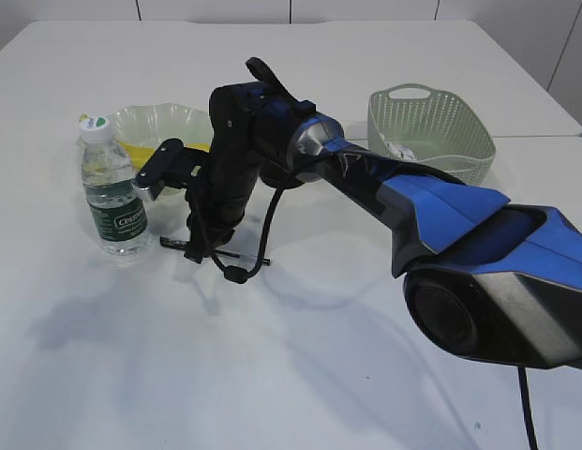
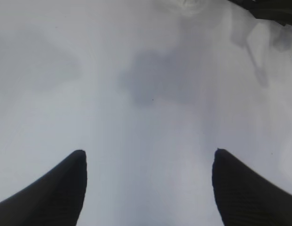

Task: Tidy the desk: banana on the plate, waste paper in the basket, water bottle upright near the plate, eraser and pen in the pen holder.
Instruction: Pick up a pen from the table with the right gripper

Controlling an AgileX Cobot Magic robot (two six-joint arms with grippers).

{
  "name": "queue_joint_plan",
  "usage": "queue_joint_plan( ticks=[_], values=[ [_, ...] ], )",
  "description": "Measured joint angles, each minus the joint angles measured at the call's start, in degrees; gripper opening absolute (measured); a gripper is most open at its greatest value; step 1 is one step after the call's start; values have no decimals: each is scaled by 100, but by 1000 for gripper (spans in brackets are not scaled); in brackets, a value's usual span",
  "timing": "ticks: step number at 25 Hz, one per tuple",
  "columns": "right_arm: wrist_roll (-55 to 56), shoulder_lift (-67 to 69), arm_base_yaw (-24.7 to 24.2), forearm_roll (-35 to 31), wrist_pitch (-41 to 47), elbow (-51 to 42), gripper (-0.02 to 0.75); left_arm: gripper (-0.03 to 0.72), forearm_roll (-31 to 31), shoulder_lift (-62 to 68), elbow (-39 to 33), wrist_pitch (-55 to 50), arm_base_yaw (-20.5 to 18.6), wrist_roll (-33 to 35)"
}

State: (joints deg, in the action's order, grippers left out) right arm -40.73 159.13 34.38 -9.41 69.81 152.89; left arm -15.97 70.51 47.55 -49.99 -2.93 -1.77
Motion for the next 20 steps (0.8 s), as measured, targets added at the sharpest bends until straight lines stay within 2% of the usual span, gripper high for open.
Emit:
queue_joint_plan(
  ticks=[9, 20],
  values=[
    [117, 112, 0, 68, 73, 379, 47, 591, 0, 0, 0, 0, 0, 0],
    [1116, 122, 0, 128, 95, 514, 45, 591, 0, 0, 0, -43, 0, 0]
  ],
)
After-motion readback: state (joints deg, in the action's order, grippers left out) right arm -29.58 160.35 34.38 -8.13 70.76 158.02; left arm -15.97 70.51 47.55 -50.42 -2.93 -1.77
